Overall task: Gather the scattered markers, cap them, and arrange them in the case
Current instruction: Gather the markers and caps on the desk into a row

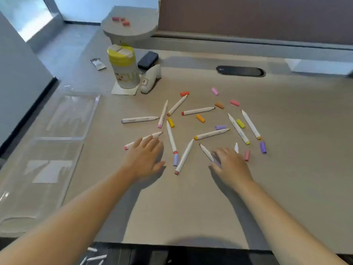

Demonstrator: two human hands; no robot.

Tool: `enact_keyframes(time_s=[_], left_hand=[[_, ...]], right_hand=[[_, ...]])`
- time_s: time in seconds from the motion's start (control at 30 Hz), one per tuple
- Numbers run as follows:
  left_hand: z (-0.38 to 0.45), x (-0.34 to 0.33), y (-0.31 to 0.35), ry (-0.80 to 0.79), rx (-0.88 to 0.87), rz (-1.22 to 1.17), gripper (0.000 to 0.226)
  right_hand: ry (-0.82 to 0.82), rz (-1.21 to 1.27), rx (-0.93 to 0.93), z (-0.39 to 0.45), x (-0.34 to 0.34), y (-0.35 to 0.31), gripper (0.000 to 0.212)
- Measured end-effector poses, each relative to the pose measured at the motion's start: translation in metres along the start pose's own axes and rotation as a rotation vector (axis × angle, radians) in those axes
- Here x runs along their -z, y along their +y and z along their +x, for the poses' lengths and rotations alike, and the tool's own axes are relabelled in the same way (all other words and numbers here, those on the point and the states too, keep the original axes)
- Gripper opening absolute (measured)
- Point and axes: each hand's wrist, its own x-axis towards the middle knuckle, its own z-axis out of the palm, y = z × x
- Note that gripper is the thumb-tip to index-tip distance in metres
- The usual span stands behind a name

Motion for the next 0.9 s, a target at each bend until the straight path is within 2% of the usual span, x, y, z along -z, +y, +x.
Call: enact_keyframes(time_s=[0.1,0.17,0.27,0.4,0.5,0.6,0.7,0.83,0.9], left_hand=[[0.016,-0.008,0.008,-0.048,0.055,-0.139,0.087],[0.028,-0.011,0.011,-0.078,0.185,-0.229,0.079],[0.047,-0.014,0.022,-0.014,0.363,-0.321,0.057],[0.067,-0.013,0.035,-0.019,0.607,-0.445,0.063],[0.077,-0.014,0.038,-0.072,0.706,-0.461,0.062],[0.081,-0.016,0.034,-0.086,0.709,-0.448,0.045],[0.079,-0.014,0.026,-0.102,0.662,-0.534,0.031],[0.066,-0.002,0.011,-0.070,0.568,-0.713,0.015],[0.056,0.003,0.003,-0.031,0.497,-0.758,0.006]], right_hand=[[0.035,0.082,-0.020,0.013,-0.012,0.007,0.032],[0.047,0.169,-0.047,0.019,-0.014,0.006,0.029],[0.061,0.261,-0.086,0.024,-0.013,0.007,0.030],[0.108,0.403,-0.153,0.024,-0.014,0.008,0.037],[0.164,0.571,-0.232,0.021,-0.014,0.004,0.035],[0.232,0.743,-0.303,0.019,-0.014,-0.006,0.026],[0.254,0.926,-0.371,0.021,-0.016,-0.020,0.018],[0.219,0.948,-0.410,0.026,-0.021,-0.039,0.012],[0.212,0.935,-0.415,0.029,-0.023,-0.049,0.021]])
